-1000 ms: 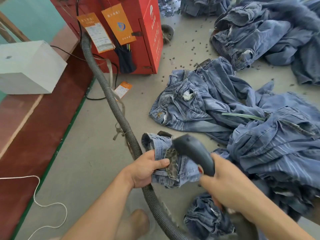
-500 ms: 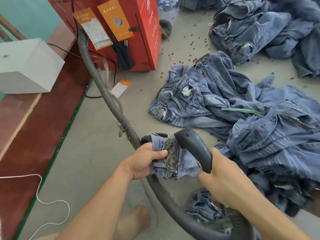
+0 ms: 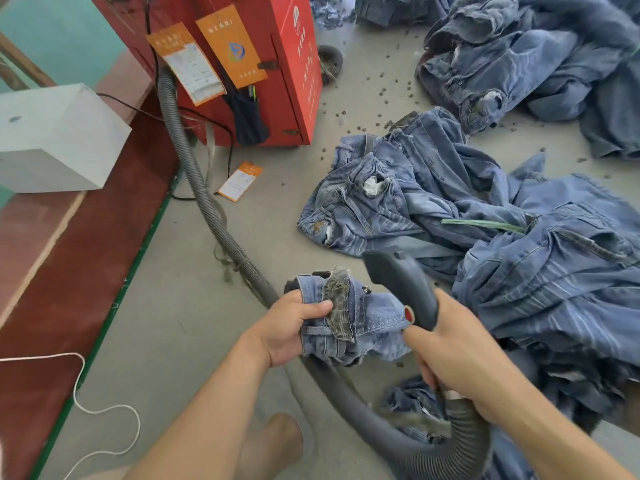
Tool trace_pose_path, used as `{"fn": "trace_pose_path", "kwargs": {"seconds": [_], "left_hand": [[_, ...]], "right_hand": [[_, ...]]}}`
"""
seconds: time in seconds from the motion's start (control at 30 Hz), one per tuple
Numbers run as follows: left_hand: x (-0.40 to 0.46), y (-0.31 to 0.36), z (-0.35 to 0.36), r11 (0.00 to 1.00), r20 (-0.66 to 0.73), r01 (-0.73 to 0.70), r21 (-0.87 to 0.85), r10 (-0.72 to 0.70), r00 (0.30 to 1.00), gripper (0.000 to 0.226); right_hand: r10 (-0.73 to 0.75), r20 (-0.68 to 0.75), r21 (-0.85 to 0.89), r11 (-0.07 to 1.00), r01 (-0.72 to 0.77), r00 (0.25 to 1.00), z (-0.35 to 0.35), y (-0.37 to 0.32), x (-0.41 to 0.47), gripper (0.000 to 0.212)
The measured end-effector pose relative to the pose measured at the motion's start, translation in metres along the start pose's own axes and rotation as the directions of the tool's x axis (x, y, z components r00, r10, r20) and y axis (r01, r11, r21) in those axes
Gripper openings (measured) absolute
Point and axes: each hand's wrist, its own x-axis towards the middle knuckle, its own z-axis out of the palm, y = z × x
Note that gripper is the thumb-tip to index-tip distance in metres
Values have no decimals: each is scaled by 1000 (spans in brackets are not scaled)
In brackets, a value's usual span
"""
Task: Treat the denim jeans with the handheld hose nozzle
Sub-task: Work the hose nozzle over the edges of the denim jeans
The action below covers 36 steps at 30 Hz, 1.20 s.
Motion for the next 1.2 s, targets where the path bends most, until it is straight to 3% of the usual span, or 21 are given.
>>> {"fn": "trace_pose_path", "kwargs": {"seconds": [0.07, 0.23, 0.33, 0.4, 0.53, 0.67, 0.83, 0.9, 1.03, 1.13, 1.2], "left_hand": [[2, 2, 4, 1000, -96, 1, -30, -4, 995, 26], [13, 3, 19, 992, -249, 64, -106, -89, 964, 27], [22, -7, 28, 999, -357, -21, -41, 5, 934, 23], [22, -11, 28, 996, -335, -84, -21, 72, 939, 16], [19, -13, 24, 993, -198, -117, 10, 117, 973, 34], [19, -15, 30, 996, -172, -79, 41, 85, 981, 53], [14, -14, 30, 986, -47, -102, -134, 96, 994, 56], [14, -11, 25, 976, -25, -106, -190, 103, 994, 55], [14, -16, 25, 989, 16, -71, -130, 74, 997, 52], [15, -22, 27, 989, 37, -38, -145, 44, 998, 54], [18, -21, 25, 987, 34, -28, -158, 34, 999, 57]], "right_hand": [[-12, 40, 89, 996, 8, 999, -14, 4, -5, 10], [7, 197, 81, 996, -23, 980, -28, 5, -14, 23], [20, 215, 80, 996, -38, 976, -21, 5, -15, 21], [24, 201, 98, 994, -44, 979, -18, 4, -14, 16], [26, 199, 129, 990, -53, 980, -20, 1, -12, 13], [34, 290, 132, 988, -75, 956, -20, -4, -14, 13], [73, 251, 72, 993, -94, 965, -5, -2, -6, 14], [69, 202, 128, 987, -96, 977, 7, -1, -3, 15], [140, 54, 385, 911, -150, 989, 5, 7, 5, 10], [128, 125, 423, 890, -169, 984, -11, 9, -4, 12], [76, 210, 319, 937, -142, 975, -8, 4, -15, 11]]}}
